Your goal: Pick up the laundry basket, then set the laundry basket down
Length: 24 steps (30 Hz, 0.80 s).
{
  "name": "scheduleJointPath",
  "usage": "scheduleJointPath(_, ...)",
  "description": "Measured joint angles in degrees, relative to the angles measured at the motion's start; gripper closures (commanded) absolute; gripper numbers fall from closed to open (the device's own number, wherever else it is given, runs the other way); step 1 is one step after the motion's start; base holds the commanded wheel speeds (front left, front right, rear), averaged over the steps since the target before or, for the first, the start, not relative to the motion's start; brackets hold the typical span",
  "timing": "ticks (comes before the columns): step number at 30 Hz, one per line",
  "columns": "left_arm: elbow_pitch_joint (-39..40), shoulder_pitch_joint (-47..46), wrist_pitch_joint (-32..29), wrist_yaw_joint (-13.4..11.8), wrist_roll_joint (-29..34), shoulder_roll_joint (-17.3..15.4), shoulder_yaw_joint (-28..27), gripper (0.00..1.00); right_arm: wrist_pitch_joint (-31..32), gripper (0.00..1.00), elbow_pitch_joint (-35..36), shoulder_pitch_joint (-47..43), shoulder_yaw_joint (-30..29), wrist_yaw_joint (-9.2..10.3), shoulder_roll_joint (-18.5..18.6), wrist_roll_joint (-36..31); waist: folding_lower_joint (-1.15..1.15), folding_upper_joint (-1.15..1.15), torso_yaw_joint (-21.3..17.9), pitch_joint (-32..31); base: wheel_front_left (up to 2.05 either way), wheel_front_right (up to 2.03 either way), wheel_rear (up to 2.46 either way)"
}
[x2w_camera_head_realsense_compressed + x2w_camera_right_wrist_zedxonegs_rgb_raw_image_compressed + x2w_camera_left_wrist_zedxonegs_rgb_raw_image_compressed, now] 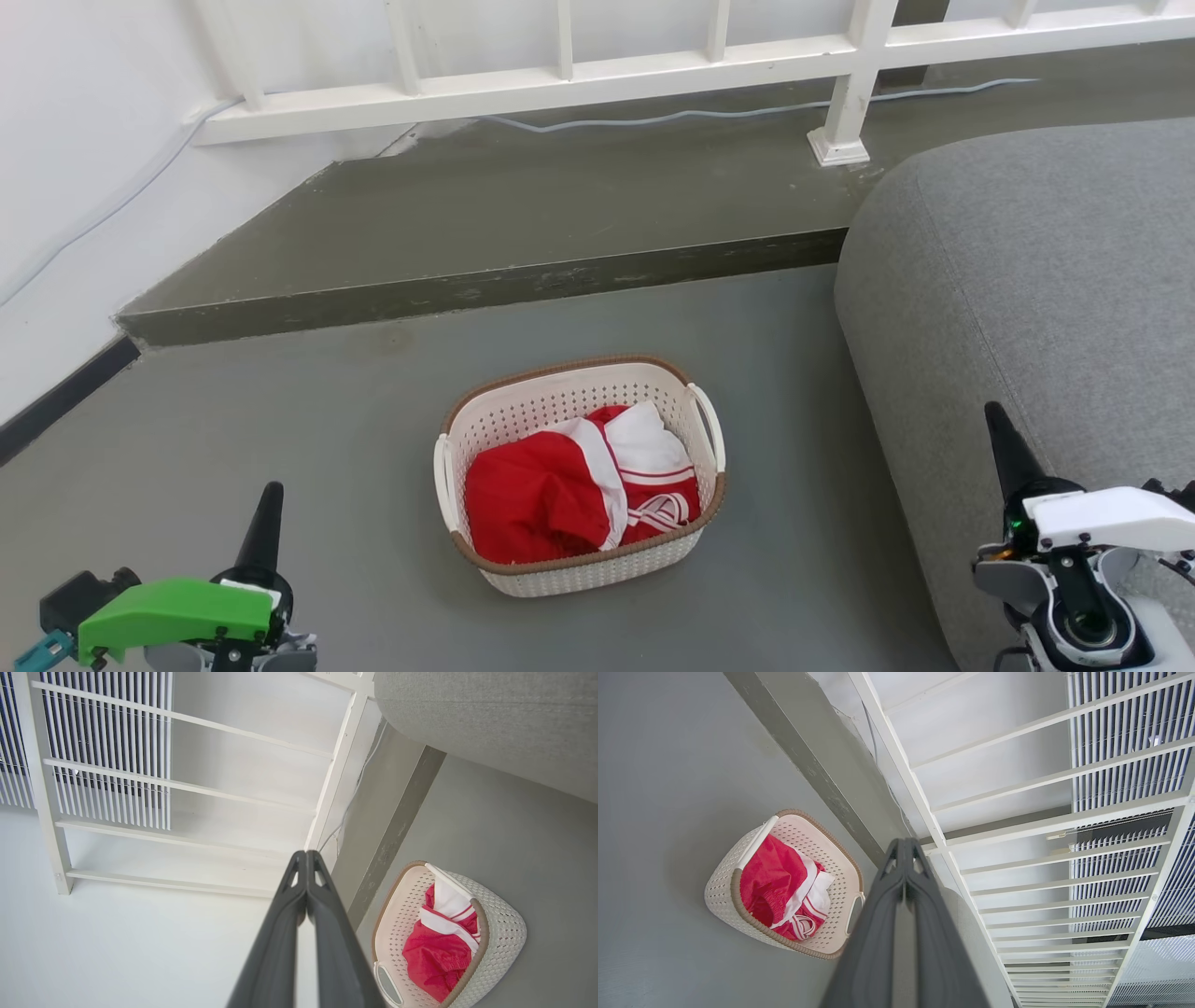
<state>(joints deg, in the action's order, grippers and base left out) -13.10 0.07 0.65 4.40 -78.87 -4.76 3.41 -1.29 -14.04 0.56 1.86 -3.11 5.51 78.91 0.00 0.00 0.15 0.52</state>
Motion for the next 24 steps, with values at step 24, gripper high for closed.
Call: scheduleJointPath(24, -1.74, -2.42, -3.50, 2.21, -16.35, 0.01, -3.55, 1.00, 3.52, 1.00, -0.71, 1.96, -4.58, -3.41, -0.03, 16.64, 0.00, 0.00, -0.15, -0.32, 0.00, 0.00, 0.00)
